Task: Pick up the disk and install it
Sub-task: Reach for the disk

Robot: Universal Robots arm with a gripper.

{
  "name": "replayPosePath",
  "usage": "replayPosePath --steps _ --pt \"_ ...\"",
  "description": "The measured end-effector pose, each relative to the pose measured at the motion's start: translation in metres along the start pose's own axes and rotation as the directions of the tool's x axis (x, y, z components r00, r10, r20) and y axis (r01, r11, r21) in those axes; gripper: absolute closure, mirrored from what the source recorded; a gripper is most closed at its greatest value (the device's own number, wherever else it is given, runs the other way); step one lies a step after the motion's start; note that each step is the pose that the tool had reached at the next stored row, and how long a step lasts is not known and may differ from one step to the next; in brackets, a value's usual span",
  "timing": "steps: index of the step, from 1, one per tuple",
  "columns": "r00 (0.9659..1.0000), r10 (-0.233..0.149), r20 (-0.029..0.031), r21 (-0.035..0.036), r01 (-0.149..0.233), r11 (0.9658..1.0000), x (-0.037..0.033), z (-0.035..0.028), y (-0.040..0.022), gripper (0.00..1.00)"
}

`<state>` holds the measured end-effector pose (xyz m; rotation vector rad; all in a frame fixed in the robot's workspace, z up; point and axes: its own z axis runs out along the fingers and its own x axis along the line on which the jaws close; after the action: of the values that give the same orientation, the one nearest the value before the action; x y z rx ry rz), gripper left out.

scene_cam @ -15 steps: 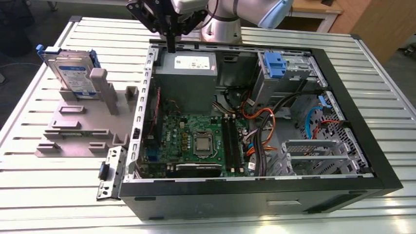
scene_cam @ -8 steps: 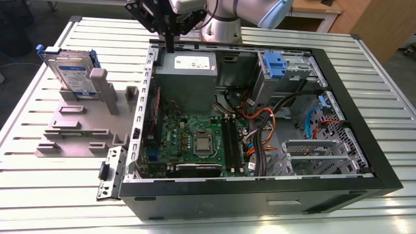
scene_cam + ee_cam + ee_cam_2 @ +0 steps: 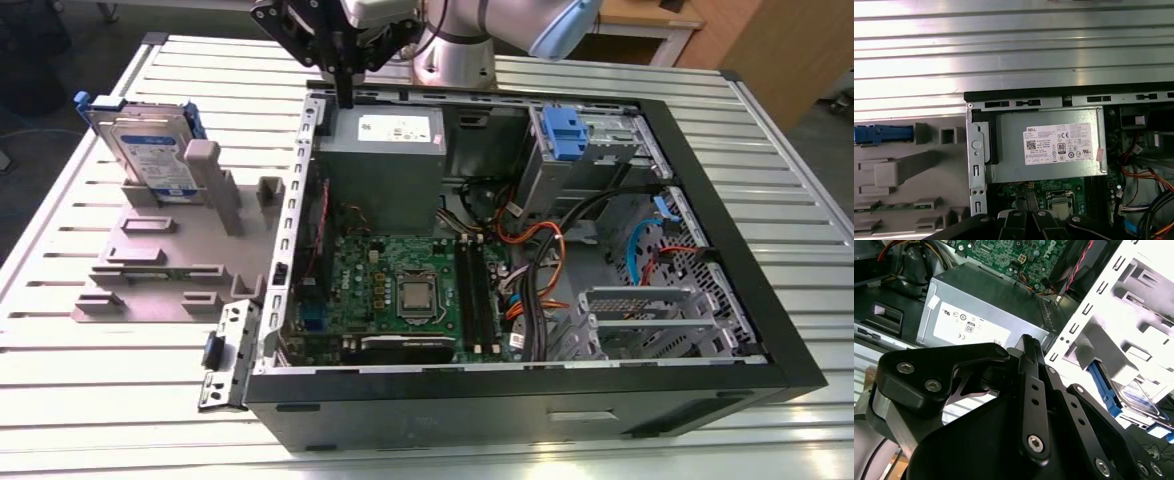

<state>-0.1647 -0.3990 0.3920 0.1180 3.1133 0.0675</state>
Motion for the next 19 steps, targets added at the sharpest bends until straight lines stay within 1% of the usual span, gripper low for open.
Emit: replayPosePath --steps 8,19 --pt "1.0 0.0 0.0 0.0 0.0 1.0 0.0053 0.0 -0.0004 0.89" --pt "1.0 0.0 0.0 -0.0001 0.0 1.0 0.01 0.0 -0.0007 0.89"
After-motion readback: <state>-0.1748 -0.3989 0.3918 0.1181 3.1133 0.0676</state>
